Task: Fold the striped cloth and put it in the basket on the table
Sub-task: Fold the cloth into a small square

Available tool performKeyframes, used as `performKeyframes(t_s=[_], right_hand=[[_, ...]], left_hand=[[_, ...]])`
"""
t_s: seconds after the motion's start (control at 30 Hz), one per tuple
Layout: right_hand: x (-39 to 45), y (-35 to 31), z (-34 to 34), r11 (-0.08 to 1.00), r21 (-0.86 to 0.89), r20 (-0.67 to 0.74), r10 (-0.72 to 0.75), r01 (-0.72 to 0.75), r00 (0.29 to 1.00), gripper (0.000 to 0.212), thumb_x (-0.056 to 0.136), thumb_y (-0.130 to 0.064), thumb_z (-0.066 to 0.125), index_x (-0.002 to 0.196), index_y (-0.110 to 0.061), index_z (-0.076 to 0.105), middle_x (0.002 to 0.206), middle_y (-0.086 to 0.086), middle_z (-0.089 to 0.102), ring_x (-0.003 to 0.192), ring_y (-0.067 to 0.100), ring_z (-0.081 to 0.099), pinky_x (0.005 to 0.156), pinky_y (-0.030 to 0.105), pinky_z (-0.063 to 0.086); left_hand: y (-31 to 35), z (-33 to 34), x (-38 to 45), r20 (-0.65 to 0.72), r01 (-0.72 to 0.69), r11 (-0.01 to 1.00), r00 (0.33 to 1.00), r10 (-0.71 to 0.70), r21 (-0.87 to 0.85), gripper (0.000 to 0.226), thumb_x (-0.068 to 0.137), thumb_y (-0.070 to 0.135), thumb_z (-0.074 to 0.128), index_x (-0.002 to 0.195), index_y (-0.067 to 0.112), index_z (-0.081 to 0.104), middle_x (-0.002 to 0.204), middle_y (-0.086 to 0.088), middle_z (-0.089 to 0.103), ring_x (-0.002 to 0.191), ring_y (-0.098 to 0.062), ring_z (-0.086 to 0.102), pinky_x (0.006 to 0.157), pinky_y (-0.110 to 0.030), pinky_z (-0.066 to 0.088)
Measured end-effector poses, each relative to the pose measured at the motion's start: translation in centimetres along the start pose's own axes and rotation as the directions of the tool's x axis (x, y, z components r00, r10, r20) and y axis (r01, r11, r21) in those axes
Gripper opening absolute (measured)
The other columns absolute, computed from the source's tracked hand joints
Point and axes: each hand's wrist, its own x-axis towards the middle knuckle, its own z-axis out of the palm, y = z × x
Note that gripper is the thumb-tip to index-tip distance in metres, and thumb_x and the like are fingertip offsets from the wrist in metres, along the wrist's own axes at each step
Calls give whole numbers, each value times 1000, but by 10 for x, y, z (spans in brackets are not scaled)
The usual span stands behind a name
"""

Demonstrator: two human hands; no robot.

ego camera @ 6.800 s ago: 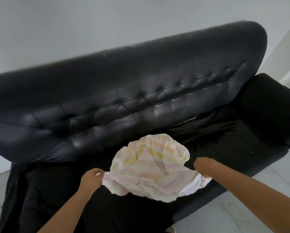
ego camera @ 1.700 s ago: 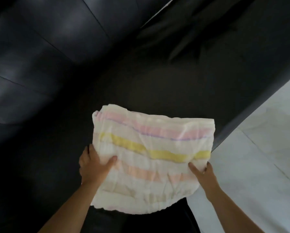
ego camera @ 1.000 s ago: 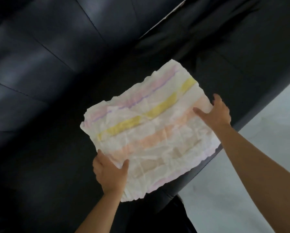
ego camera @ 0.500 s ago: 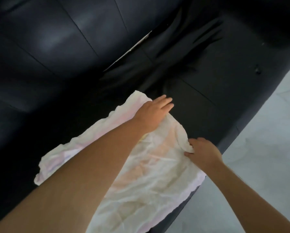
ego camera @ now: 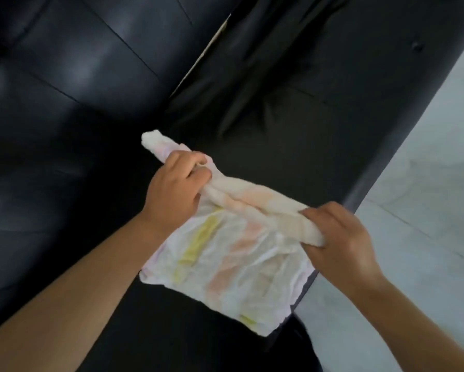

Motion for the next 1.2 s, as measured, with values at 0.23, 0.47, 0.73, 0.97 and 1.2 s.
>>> performKeyframes(t_s=[0.23, 0.47, 0.73, 0.97, 1.2], right_hand=[[-154, -68, 70, 998, 22, 536, 43, -65, 843, 34, 52, -34, 63, 85, -31, 55, 75, -12, 61, 73, 7, 53, 62, 19, 52], [-174, -45, 81, 583, 91, 524, 661, -807, 537, 20, 85, -30, 61, 69, -21, 52, 67, -6, 45, 65, 9, 47, 59, 17, 36], [-123, -28, 118, 55, 335, 491, 842, -941, 224, 94, 65, -29, 81, 138, -11, 26, 137, 13, 38, 126, 32, 40, 106, 45, 37], [-126, -3, 101, -132, 371, 575, 810, -919, 116, 54, 74, -16, 74, 121, -1, 50, 114, 16, 59, 99, 28, 54, 93, 41, 46], [-134, -2, 47, -34, 383, 628, 742, -923, 233, 60, 60, -24, 75, 111, -2, 54, 100, 16, 60, 96, 33, 58, 84, 44, 49]], left_hand=[[-2, -8, -174, 363, 105, 994, 926, -108, 29, 35, 54, -21, 62, 76, 6, 61, 102, -8, 55, 100, -24, 49, 79, -35, 53], [14, -26, -192, 415, 880, 465, 461, -784, -100, 22, 83, -5, 50, 105, -3, 54, 103, -20, 58, 96, -32, 57, 76, -31, 40], [-33, 30, -88, 602, 889, 447, 412, -684, -101, 108, 65, 50, 71, 143, 23, 1, 154, -8, 10, 140, -28, 14, 113, -53, 20], [-5, 32, -124, 843, 989, 100, 146, -517, -109, 79, 68, 29, 76, 134, 19, 34, 136, -9, 46, 122, -29, 45, 103, -48, 39], [55, 0, -161, 920, 925, -290, 128, -372, -246, 60, 68, 14, 75, 121, 10, 49, 121, -15, 59, 107, -29, 57, 94, -47, 46]])
